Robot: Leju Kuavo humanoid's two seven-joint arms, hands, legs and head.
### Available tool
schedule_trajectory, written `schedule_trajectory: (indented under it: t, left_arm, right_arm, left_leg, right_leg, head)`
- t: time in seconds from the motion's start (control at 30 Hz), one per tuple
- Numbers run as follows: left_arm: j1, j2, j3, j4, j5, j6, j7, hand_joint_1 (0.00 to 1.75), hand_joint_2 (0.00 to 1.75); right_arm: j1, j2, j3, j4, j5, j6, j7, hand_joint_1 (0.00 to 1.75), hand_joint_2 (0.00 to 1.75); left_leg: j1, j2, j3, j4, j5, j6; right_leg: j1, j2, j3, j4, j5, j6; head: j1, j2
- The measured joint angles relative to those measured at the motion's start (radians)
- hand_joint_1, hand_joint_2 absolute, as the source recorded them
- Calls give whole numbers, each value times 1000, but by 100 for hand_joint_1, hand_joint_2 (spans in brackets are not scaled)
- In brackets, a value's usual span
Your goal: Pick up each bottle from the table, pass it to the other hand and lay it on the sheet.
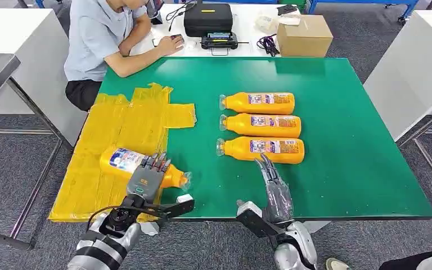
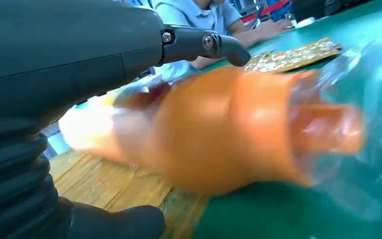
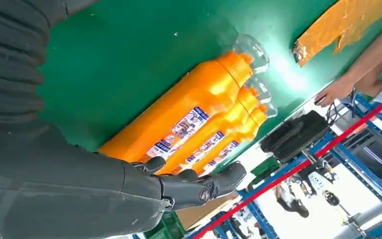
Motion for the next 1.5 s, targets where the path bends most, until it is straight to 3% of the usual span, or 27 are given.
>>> schedule_trajectory:
  t: [0.5, 0.6, 0.7, 0.83, 1.03, 1.5]
  left_arm:
    - [113, 13, -130, -236, -2, -4, 60, 0, 175]
    - [120, 18, -152, -266, -2, 10, 65, 0, 175]
    - [160, 14, -161, -332, 33, 50, -13, 0, 175]
    - [212, -27, -156, -410, 236, 69, -190, 0, 175]
    - [267, -73, -142, -515, 522, 79, -343, 0, 175]
    - [297, -122, -120, -591, 711, 40, -406, 0, 175]
  right_arm:
    - [31, 25, -42, -56, 43, 7, 5, 0, 175]
    - [33, 32, -52, -66, -4, 40, 0, 0, 175]
    - [40, 49, -89, -94, -58, 101, 5, 0, 175]
    - [38, 37, -107, -101, 189, -3, 107, 0, 175]
    - [34, 7, -138, -111, 375, -68, 193, 0, 175]
    - [0, -37, -180, -96, 546, -73, 277, 0, 175]
  left_leg:
    - [0, 0, -9, 0, 0, 0]
    - [0, 0, -10, 0, 0, 0]
    - [0, 0, -11, 0, 0, 0]
    - [0, 0, -13, 0, 0, 0]
    - [-1, 0, -14, 1, 0, 1]
    - [-1, 0, -14, 1, 0, 1]
  right_leg:
    - [0, 0, -9, 0, 0, 0]
    - [0, 0, -10, 0, 0, 0]
    - [0, 0, -11, 0, 0, 0]
    - [-1, 0, -13, 0, 0, 0]
    - [-1, 0, -13, 0, 0, 0]
    - [-1, 0, -13, 0, 0, 0]
  head:
    - [0, 0]
    - [0, 0]
    - [0, 0]
    - [0, 0]
    - [0, 0]
    - [0, 0]
